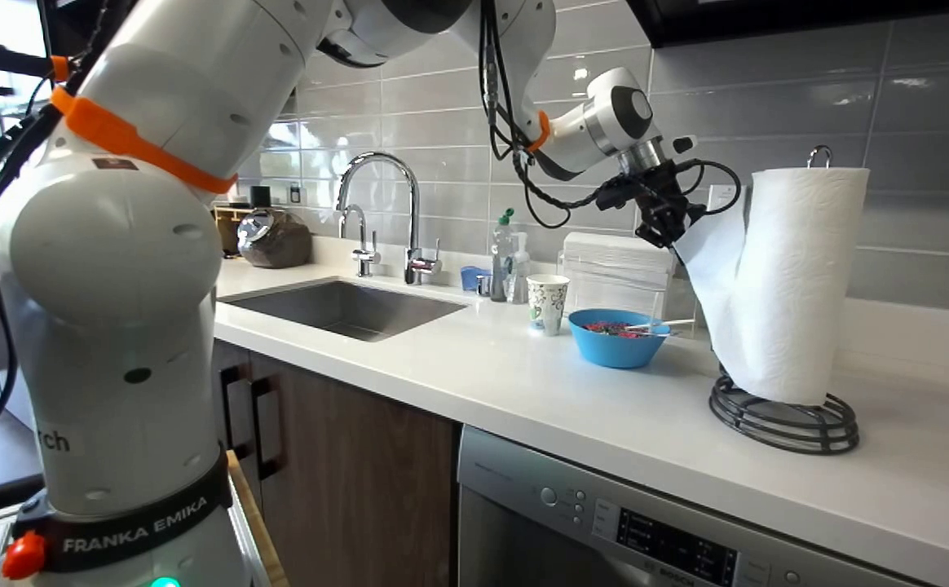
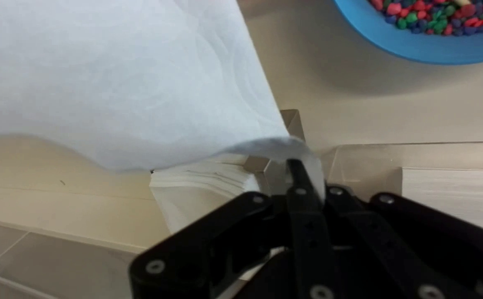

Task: Rip up a paper towel on the table

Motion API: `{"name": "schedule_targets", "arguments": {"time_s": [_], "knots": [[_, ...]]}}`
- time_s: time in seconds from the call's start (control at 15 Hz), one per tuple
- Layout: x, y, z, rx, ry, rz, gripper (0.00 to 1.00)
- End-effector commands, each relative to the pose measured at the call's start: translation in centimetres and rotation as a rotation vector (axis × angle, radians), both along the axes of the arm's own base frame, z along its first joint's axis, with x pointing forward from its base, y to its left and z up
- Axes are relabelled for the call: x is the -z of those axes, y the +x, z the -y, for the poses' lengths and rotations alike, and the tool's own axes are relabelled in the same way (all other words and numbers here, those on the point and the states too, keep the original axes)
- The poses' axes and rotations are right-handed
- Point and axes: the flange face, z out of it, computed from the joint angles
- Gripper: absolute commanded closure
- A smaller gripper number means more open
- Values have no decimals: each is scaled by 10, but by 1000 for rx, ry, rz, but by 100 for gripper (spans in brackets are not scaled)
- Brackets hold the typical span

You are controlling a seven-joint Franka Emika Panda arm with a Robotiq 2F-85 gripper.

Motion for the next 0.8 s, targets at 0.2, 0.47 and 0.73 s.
{"name": "schedule_targets", "arguments": {"time_s": [0.2,0.47,0.73], "knots": [[0,-16,-22,-134,-13,2,100],[-4,-20,-32,-180,-10,4,100],[-10,-24,-46,-224,-4,11,100]]}}
